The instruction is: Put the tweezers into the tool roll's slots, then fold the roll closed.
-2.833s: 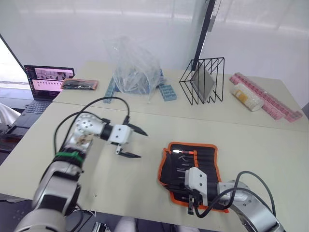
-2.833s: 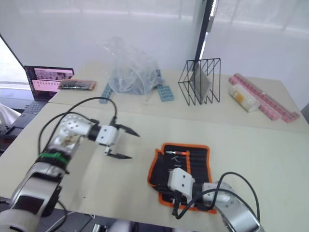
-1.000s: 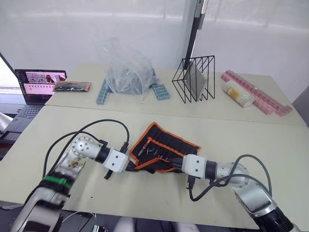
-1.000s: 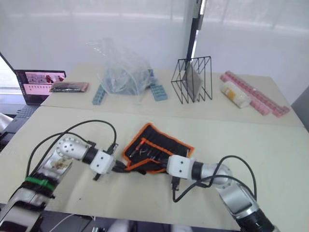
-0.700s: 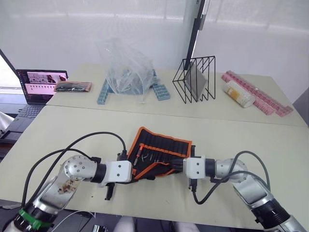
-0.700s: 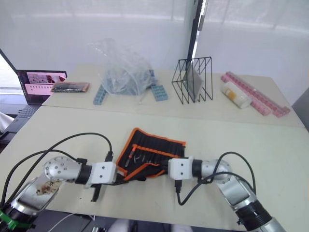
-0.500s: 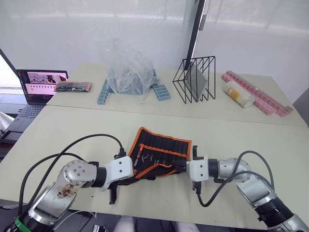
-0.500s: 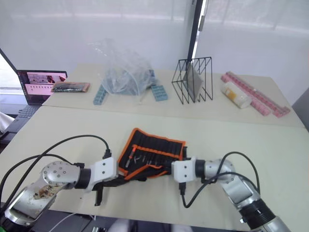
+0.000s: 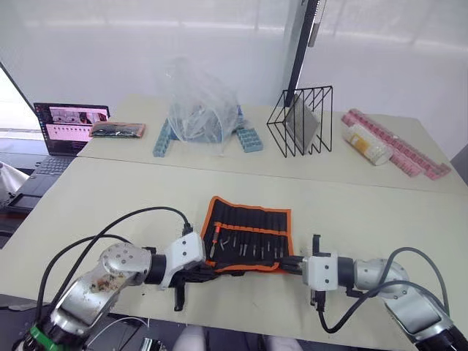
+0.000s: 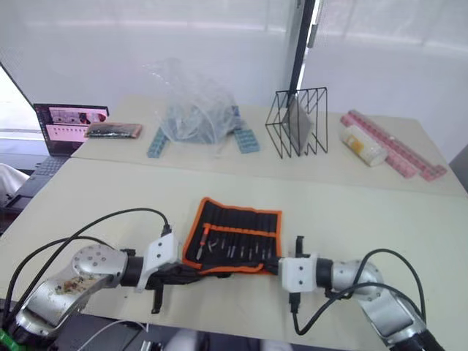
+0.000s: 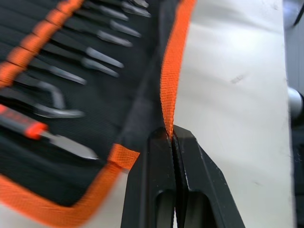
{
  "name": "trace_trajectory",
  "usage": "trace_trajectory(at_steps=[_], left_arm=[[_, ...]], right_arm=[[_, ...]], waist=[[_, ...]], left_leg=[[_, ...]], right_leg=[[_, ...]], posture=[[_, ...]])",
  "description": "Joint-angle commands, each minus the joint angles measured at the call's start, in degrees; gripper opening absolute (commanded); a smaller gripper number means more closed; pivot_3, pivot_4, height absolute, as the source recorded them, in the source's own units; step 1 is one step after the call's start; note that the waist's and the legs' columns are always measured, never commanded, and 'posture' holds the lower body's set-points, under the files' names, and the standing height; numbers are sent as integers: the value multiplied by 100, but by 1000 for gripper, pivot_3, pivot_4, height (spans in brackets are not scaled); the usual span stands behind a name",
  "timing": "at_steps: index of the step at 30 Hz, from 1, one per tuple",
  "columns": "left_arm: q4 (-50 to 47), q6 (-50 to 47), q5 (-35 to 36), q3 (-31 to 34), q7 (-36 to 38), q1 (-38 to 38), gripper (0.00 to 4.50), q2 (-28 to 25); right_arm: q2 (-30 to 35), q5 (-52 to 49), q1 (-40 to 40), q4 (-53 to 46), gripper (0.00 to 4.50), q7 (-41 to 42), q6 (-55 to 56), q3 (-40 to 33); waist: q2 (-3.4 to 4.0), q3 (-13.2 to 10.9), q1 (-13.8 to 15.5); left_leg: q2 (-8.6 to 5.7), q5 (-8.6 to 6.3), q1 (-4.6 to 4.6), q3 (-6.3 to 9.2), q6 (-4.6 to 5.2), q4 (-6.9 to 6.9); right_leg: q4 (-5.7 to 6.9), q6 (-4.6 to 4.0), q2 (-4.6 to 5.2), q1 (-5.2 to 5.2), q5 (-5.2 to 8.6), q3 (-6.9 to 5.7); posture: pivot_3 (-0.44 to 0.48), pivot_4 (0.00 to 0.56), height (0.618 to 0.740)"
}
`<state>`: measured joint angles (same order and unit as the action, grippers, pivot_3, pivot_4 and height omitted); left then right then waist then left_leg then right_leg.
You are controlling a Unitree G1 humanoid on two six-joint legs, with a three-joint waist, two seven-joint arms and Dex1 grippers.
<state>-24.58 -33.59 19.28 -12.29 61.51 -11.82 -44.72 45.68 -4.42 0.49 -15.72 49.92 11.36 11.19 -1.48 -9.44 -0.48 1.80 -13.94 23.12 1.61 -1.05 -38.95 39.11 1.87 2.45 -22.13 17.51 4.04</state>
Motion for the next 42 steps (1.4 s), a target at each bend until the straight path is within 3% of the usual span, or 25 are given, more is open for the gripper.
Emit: trace_trajectory(at_steps=[1, 9, 24, 30, 39, 42], left_arm=[[461, 142, -119, -92, 257, -252, 10, -145], [1068, -12, -230, -690, 378, -990, 10, -57], [710, -713, 124, -437, -29, -1233, 10, 11], [630, -905, 154, -364, -154, -1223, 0, -3], [645, -1034, 135, -434, -205, -1335, 0, 77], [648, -1038, 143, -450, -179, -1381, 0, 96]], right_arm=[[245, -19, 217, 50, 0, -115, -630, -541], [33, -569, 568, -579, 0, -168, -1903, -476], [-311, -870, 462, -725, 0, -372, -2594, -574], [-471, -1283, 354, -948, 1955, -448, -3076, -872], [-254, -2242, 584, -1823, 1955, 27, -3571, -1403], [-59, -2378, 626, -2155, 1154, 233, -3840, -1120]], waist=[[0, 0, -20], [0, 0, -23], [0, 0, -31], [0, 0, -40], [0, 0, -33], [-1, 0, -32]], left_leg=[[0, 0, 0, -2, 0, 0], [1, 0, 4, -2, 1, 2], [1, 0, 5, -1, 1, 2], [3, 0, 4, 0, 1, 3], [3, 0, 6, 0, 1, 3], [3, 0, 6, 0, 1, 3]], right_leg=[[-1, 0, 0, 0, 0, 3], [-4, 0, -3, -2, 1, 2], [-3, 1, -4, -3, 1, 2], [-3, 1, -6, -4, 1, 2], [-3, 1, -5, -4, 1, 1], [-3, 1, -6, -4, 1, 1]], posture=[[0, 150, 720], [0, 150, 720], [0, 150, 720], [0, 150, 720], [0, 150, 720], [0, 150, 720]])
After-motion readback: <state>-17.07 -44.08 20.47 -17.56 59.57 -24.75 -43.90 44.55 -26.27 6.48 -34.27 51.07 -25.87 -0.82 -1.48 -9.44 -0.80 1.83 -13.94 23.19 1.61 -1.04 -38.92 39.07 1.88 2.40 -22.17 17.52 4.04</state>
